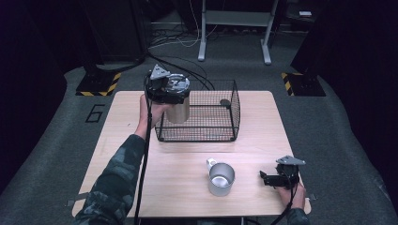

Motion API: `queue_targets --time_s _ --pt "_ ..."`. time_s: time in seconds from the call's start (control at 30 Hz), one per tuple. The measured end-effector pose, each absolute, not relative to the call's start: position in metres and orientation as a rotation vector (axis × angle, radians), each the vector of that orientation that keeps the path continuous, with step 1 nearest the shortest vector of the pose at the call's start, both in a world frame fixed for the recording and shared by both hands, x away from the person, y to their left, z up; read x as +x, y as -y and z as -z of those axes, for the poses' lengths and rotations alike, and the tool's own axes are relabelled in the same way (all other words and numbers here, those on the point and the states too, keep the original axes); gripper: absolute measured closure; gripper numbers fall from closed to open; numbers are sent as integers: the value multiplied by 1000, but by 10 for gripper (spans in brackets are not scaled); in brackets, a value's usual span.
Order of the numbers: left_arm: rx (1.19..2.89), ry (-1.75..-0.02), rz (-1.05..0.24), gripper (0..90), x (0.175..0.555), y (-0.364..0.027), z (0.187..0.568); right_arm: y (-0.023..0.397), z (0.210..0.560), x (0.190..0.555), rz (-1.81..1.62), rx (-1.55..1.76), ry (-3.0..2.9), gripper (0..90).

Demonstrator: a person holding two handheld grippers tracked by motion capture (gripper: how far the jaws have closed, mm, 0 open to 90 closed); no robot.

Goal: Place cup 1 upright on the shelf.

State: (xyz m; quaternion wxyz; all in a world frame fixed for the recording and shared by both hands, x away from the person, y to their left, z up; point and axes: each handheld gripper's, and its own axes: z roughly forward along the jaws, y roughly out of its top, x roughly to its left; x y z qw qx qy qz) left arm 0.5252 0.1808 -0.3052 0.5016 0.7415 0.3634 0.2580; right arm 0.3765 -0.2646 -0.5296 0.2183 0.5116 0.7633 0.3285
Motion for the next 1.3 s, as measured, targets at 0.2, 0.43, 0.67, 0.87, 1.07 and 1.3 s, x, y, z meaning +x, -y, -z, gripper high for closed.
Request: queue_targets --time_s 0.2,0.43,0.67,0.87,1.07,1.3 --pt "1763 -907 -663 35 533 -179 309 265 530 376 -909 1417 -2112 31" --pt "1771 -932 -660 35 541 -178 316 265 530 376 -907 1411 -2116 31" --pt "1776 -939 -659 35 547 -175 323 264 530 376 -910 1418 -2109 31" --pt "1789 -952 -659 35 553 -173 330 264 530 376 -910 1418 -2109 32" --pt "1799 -977 -660 35 558 -173 343 264 530 376 -915 1414 -2106 33" --pt "1817 -998 -653 34 563 -174 354 264 530 376 -915 1414 -2106 33"
